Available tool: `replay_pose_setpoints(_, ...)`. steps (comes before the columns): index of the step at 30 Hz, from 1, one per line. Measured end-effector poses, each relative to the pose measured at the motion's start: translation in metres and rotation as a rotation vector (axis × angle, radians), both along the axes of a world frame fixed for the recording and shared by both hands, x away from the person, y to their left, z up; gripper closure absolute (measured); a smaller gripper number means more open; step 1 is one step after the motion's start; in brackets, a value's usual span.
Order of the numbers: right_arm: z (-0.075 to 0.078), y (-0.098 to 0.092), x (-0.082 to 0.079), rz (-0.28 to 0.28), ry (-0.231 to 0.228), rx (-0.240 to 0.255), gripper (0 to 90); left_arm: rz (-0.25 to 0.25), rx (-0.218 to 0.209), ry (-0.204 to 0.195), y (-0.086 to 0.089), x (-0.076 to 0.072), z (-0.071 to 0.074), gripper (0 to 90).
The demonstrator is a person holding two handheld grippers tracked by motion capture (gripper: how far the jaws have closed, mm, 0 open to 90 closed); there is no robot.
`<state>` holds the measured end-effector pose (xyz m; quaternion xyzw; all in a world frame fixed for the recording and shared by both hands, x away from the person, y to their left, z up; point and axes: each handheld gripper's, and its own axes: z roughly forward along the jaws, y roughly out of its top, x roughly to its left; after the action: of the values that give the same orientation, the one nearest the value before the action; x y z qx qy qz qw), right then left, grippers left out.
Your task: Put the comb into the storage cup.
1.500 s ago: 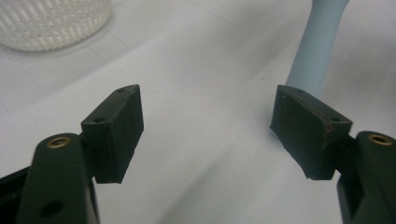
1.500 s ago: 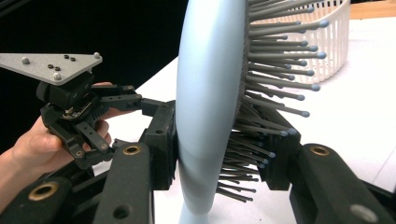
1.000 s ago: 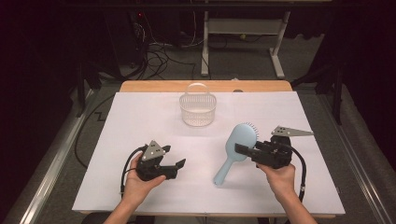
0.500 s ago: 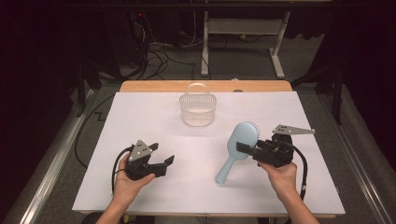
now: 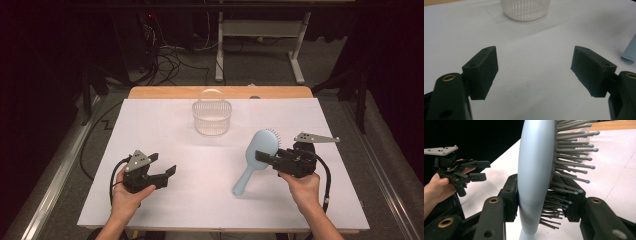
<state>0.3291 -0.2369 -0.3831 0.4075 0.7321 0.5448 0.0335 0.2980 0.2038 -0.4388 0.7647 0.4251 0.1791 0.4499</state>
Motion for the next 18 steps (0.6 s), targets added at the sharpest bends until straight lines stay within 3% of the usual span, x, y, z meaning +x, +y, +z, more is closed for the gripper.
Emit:
replay_pose_setpoints(4, 0.001, -0.003, 0.001, -0.009, 0.0, -0.001, 55.3, 0.024, -0.01, 0.01, 0.011, 0.001, -0.002, 23.2)
replay_pose_setpoints(9, 0.001, -0.006, 0.002, -0.015, 0.006, 0.009, 55.1, 0.066, -0.003, -0.012, 0.022, 0.001, -0.005, 22.8)
replay_pose_setpoints(18, 0.003, -0.011, 0.004, -0.036, 0.01, 0.009, 55.1, 0.104, -0.01, -0.016, 0.037, 0.003, -0.008, 21.6)
